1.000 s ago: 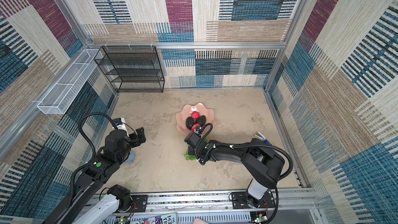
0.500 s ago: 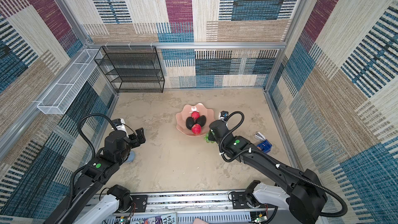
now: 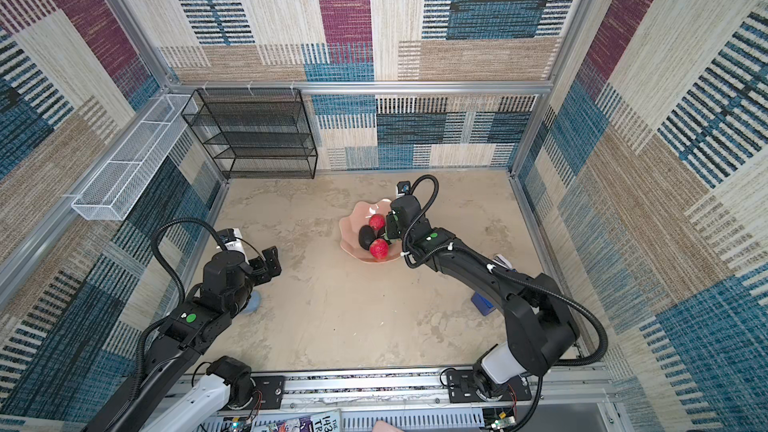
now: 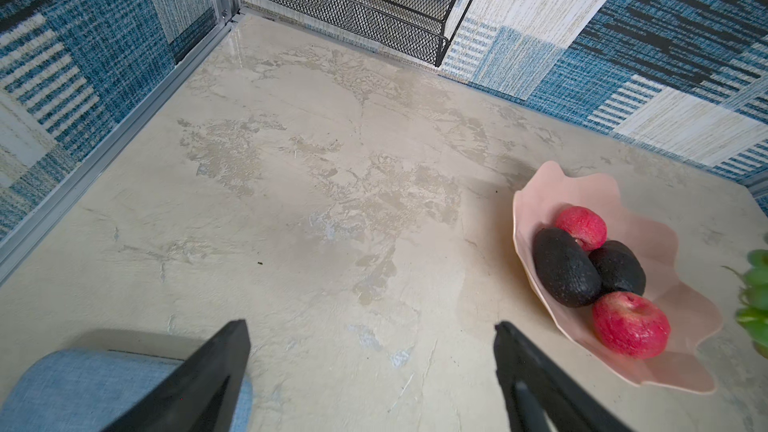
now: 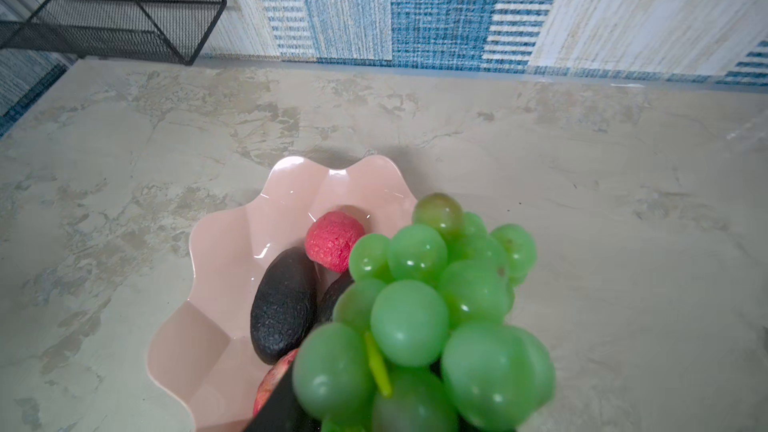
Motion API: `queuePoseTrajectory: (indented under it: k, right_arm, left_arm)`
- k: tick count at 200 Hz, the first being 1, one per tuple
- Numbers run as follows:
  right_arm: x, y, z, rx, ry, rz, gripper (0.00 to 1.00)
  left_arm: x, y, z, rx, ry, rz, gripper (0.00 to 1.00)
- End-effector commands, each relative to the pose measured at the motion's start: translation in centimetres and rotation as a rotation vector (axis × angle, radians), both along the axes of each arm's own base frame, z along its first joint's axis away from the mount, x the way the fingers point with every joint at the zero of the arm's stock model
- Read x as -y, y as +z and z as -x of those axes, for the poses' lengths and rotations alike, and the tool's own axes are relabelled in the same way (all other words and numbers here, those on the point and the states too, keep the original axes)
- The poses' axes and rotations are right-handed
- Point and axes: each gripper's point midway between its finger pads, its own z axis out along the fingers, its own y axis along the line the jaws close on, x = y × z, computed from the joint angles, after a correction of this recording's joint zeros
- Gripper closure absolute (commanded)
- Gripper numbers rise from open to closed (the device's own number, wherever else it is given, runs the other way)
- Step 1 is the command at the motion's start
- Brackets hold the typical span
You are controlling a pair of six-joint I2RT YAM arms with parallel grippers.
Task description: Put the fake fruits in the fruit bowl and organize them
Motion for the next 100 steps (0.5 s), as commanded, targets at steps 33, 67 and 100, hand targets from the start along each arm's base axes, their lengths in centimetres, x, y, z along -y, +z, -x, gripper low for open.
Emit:
queuePoseTrajectory:
  k: [33,67,100]
  right_arm:
    - [-1.6,-3.3,-1.0,-0.003,0.094,0.018,0.52]
    - [-1.3,-4.2,-0.7,-0.032,0.097,0.005,0.2]
    - [-0.4,-1.6,-1.1,0.006,0.074,-0.034,0.0]
  left_arm:
    - [-0.7,-0.5,-1.1,0.035,0.043,-0.038,0.05]
    - [-1.3,-0.9,-2.4,0.071,0.069,-0.108,0.03]
    - [-3.2,-0.8,-3.6,0.106,0.139,-0.246,0.01]
